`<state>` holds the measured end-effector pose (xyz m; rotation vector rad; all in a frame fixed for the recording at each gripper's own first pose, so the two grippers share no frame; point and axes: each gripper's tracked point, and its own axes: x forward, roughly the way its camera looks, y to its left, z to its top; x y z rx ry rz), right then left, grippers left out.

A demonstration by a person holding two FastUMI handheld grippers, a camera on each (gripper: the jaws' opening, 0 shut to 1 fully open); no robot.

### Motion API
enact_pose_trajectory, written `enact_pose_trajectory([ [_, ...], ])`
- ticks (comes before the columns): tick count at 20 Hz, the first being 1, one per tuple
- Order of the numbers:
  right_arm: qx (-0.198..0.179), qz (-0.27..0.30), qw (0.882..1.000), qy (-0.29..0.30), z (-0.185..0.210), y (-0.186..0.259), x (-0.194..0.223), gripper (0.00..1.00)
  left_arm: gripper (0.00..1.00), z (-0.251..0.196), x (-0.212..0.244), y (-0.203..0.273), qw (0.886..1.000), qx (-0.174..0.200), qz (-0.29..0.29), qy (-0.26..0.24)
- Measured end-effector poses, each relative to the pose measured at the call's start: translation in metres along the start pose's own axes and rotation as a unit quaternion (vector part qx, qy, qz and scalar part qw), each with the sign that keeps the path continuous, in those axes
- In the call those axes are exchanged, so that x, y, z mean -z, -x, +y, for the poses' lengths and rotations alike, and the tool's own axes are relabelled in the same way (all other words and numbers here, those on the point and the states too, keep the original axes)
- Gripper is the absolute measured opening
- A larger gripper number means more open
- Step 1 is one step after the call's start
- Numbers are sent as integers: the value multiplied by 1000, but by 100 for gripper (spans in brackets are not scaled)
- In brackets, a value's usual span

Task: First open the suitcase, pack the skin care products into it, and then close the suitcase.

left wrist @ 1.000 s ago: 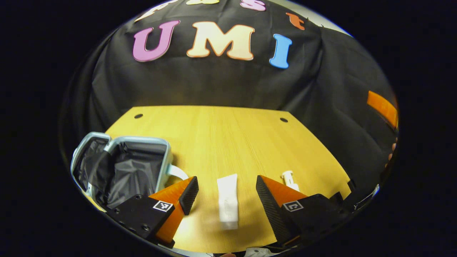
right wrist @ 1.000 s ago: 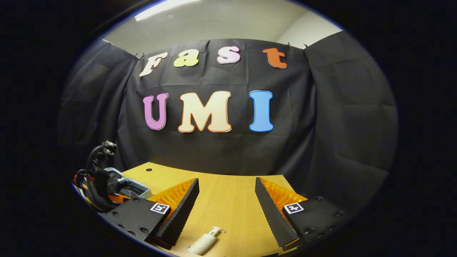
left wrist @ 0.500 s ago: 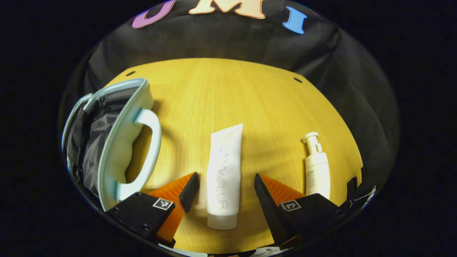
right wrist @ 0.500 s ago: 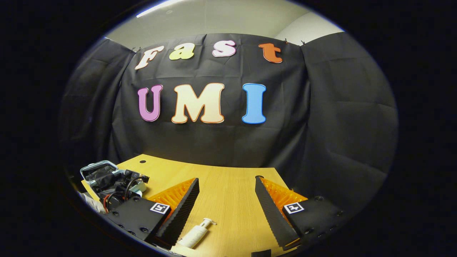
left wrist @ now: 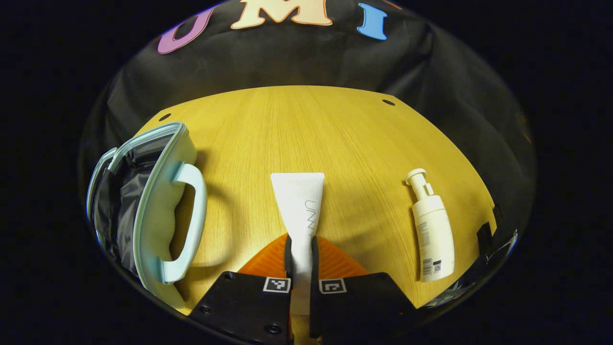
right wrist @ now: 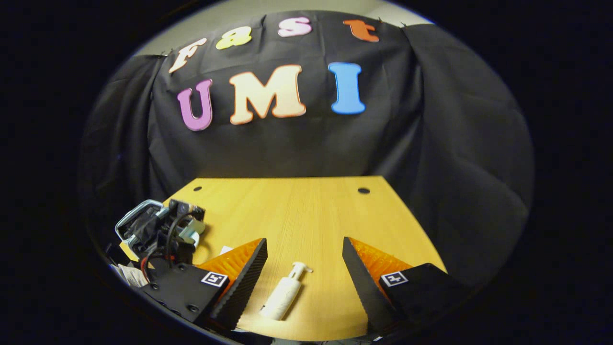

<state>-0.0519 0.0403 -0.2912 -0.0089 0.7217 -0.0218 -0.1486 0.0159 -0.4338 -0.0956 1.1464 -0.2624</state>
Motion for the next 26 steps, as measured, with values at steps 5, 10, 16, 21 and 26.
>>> enact_pose_trajectory([
  [5, 1, 183, 983, -19, 25, -48, 117, 97, 5, -3, 0, 1, 1000, 23, 0, 3],
  [10, 14, 246, 969, -21, 32, -59, 163, 95, 5, -2, -1, 1, 1000, 29, 4, -4],
  [16, -9, 276, 961, -12, 42, -63, 177, 58, 5, -8, -7, 7, 999, 38, 1, -6],
  [21, -6, 268, 963, -33, 45, -65, 176, 53, 4, -8, -45, 27, 998, 57, -30, 4],
  [26, -14, 268, 962, -49, 47, -66, 176, 53, 3, 21, -86, 61, 997, 54, -53, 3],
])
